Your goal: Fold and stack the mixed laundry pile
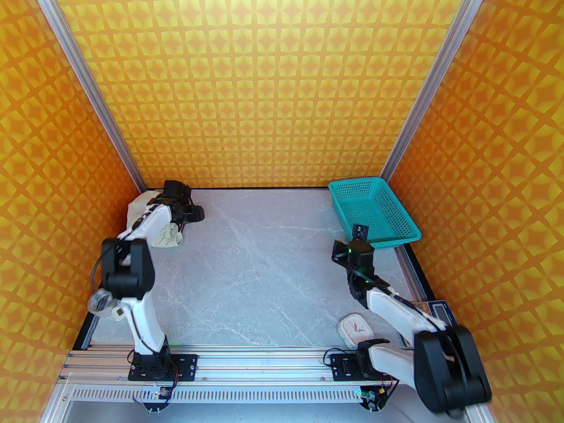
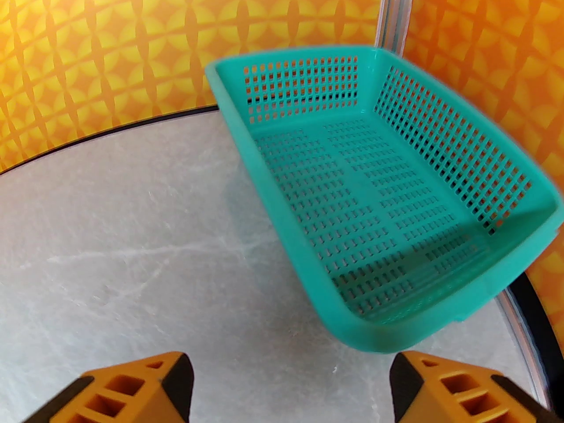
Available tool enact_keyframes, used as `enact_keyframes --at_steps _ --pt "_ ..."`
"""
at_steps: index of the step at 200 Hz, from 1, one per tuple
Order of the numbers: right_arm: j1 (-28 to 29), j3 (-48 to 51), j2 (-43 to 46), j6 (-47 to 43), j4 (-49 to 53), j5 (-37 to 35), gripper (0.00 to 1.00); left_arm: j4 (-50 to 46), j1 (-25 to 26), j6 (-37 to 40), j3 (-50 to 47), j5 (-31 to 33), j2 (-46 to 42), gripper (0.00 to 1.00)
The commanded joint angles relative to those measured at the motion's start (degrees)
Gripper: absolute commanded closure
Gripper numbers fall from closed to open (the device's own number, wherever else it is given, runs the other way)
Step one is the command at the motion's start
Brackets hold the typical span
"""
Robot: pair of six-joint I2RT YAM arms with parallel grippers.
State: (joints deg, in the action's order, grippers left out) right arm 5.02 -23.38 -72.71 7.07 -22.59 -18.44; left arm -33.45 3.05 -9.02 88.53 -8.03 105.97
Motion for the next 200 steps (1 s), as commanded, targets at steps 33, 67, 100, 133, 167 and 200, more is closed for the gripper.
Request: enact_keyframes --at_steps 33,67,100,133,167,200 --pt "-1.4 2.9 -11.4 -6.3 -25.6 10.4 0.10 21.3 2.2 -9.0 -37.3 1.7 -33.4 0.34" --pt "-1.4 2.1 -14.1 -6.3 -26.7 8.9 0.01 24.9 1.1 -3.3 -53.2 12.4 -49.6 0.32" --pt "-1.4 2.2 -14.0 -6.1 -27.2 8.1 0.01 34.8 -1.5 4.4 -64.0 17.9 -51.5 0.31" --pt "-1.4 2.2 -13.8 -6.0 -27.1 8.1 0.01 51.8 -2.8 8.1 -69.2 16.3 -45.8 0.27" --pt "-1.4 2.2 -13.8 -6.0 -27.0 8.2 0.02 59.6 -4.0 9.2 -66.8 9.9 -35.2 0.27" --pt "-1.4 2.2 -13.8 -6.1 -27.0 8.2 0.02 80.5 -4.1 12.4 -68.3 8.7 -25.5 0.29"
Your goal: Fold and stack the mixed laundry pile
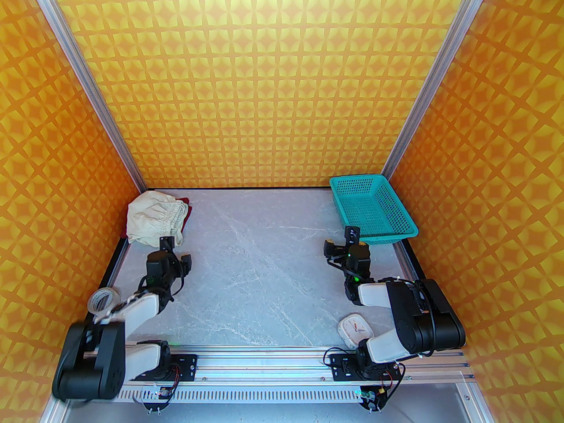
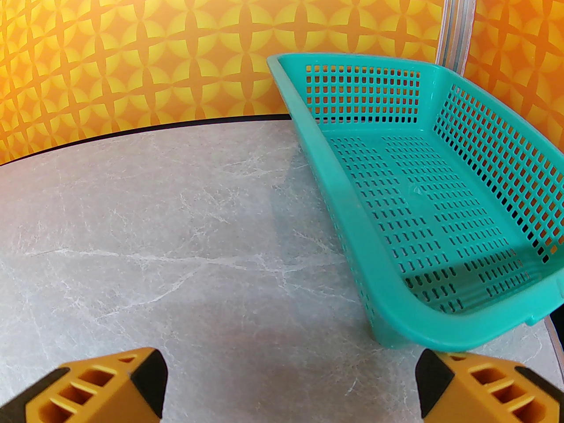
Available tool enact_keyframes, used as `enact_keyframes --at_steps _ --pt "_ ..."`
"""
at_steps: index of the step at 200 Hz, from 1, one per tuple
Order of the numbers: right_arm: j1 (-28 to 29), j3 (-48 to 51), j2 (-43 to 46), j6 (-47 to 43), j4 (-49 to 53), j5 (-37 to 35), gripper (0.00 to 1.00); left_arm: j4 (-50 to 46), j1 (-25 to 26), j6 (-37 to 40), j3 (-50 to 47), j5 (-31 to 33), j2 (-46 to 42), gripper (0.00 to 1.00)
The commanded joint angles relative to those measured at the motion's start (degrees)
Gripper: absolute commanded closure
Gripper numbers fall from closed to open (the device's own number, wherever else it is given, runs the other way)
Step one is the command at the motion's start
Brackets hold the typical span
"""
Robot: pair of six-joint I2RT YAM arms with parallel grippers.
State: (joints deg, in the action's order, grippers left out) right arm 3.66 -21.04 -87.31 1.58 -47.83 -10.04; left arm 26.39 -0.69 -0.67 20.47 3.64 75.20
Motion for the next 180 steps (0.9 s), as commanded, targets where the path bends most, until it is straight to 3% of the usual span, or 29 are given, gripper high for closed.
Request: enact_keyframes --at_steps 1,11,20,31,41,47,57,65,128,157,180 --pt "-0.1 -0.1 0.8 -0.6 -1.8 -0.2 0.02 21.4 -0.5 4.0 -0.3 -2.9 5.7 0.29" --pt "-0.1 -0.1 0.8 -0.6 -1.8 -0.2 0.02 24.7 -1.8 2.0 -0.3 -2.8 10.5 0.29" --pt "-0.1 -0.1 0.7 -0.6 -1.8 -0.2 0.02 34.6 -2.0 2.3 -1.9 -2.7 15.4 0.28" --pt "-0.1 -0.1 0.8 -0.6 -1.8 -0.2 0.02 28.5 -2.4 1.2 -2.1 -2.9 11.9 0.25" --pt "-0.1 -0.1 0.8 -0.6 -1.8 -0.1 0.01 32.9 -2.7 1.2 -2.4 -2.9 13.9 0.23" --pt "-0.1 -0.1 0.8 -0.6 -1.8 -0.1 0.02 32.2 -2.7 1.2 -1.7 -2.9 14.4 0.17" --pt "-0.1 -0.2 0.8 -0.6 -1.7 -0.1 0.02 22.5 -2.7 1.1 1.9 -2.6 13.0 0.10" --pt "-0.1 -0.1 0.8 -0.7 -1.8 -0.1 0.02 24.7 -2.3 1.7 1.4 -2.6 13.7 0.00" --pt "-0.1 -0.1 0.8 -0.6 -1.8 -0.1 0.02 29.3 0.1 4.7 -1.0 -2.2 13.7 0.01" --pt "-0.1 -0.1 0.8 -0.6 -1.8 -0.1 0.01 23.1 -2.5 2.4 2.1 -5.4 13.6 0.01" --pt "-0.1 -0.1 0.8 -0.6 -1.7 -0.1 0.02 24.1 -2.3 2.7 1.7 -5.3 13.6 0.01"
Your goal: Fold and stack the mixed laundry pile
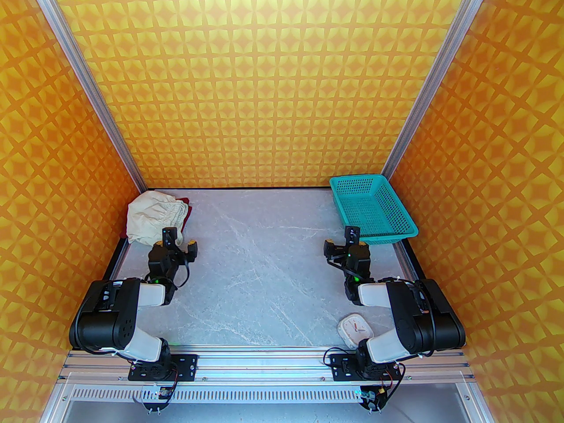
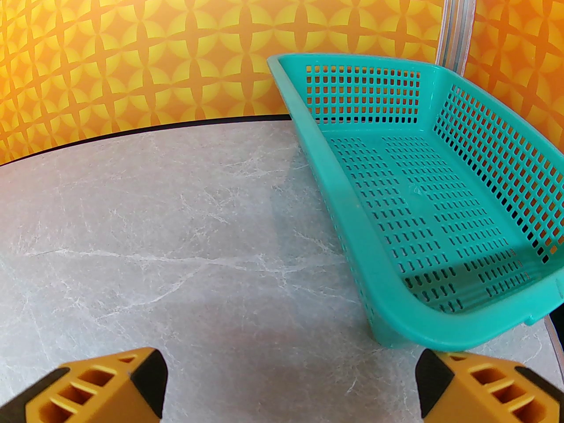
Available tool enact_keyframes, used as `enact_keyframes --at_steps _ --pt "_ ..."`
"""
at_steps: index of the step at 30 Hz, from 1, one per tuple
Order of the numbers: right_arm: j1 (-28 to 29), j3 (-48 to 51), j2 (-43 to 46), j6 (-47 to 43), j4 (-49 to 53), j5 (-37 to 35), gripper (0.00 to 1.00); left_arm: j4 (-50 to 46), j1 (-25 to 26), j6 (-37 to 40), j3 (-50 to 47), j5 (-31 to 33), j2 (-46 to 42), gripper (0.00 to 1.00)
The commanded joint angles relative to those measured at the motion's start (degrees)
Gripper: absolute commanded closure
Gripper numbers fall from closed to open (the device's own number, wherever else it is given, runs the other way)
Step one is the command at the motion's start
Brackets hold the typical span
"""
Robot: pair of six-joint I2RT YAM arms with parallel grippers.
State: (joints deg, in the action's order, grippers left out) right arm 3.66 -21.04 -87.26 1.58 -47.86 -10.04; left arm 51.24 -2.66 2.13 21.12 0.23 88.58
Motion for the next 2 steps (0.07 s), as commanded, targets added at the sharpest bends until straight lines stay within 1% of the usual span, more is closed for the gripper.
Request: enact_keyframes --at_steps 1,2 --pt "-0.1 -0.1 0.7 -0.6 -1.7 -0.1 0.02 -0.7 -0.3 0.0 1.0 -1.9 0.3 0.01" --pt "-0.1 -0.1 0.8 -0.6 -1.7 -0.1 0.02 -0.3 -0.2 0.2 0.8 -1.6 0.2 0.01"
